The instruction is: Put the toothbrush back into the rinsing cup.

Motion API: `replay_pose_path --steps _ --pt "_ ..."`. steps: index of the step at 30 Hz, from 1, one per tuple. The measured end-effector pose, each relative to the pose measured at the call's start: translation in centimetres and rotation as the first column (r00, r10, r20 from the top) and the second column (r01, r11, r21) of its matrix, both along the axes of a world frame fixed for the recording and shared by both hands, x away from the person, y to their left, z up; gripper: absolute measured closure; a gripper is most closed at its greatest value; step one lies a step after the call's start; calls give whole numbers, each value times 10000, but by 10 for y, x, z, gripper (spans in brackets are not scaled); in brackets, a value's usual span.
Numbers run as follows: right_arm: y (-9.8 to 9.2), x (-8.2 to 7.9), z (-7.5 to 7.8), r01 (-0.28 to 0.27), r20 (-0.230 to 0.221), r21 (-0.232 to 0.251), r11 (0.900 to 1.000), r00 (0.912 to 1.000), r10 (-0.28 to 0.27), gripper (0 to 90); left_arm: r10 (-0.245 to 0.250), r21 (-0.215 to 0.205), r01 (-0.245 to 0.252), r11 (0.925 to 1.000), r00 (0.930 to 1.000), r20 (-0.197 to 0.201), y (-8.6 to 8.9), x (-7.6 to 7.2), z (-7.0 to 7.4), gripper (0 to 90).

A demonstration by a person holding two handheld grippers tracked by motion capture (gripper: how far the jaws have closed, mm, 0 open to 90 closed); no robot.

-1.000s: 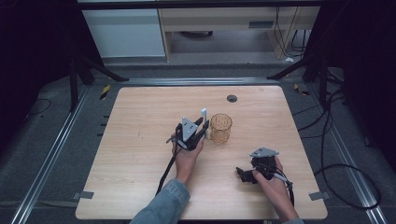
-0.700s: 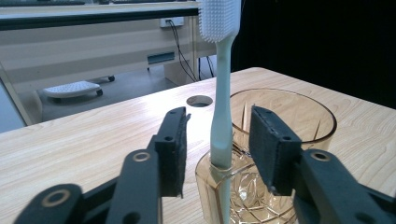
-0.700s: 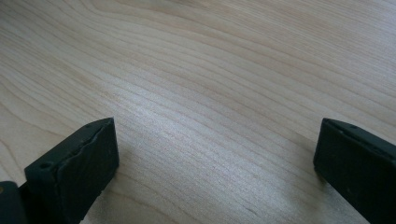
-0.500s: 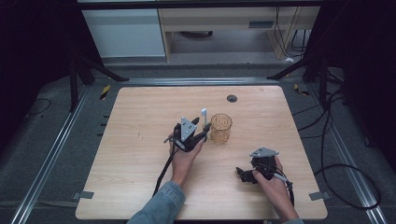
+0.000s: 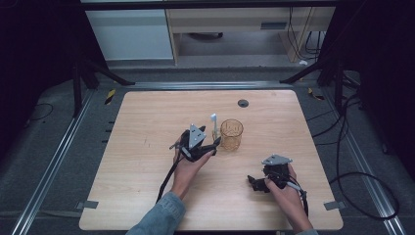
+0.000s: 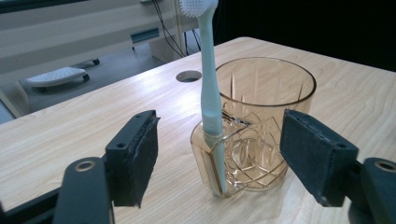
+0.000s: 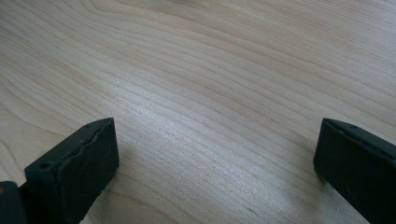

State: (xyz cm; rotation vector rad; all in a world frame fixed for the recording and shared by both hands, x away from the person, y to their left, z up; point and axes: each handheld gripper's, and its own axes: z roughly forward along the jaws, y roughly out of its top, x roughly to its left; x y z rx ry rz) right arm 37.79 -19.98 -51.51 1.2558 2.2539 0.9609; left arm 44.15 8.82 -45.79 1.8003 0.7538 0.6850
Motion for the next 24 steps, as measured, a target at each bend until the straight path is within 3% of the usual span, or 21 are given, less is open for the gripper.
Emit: replay_pose_path --steps 4,9,24 --pt "0 0 0 -12 9 -4 10000 10000 12 4 -138 114 140 9998 9998 -145 0 0 1 248" --pt "0 0 0 -2 3 -3 10000 10000 2 4 -395 547 419 9976 9982 -442 -1 -1 0 203" --pt "0 0 0 5 0 3 10000 10000 -5 4 -611 1639 817 9831 9900 -1272 8 -6 5 146"
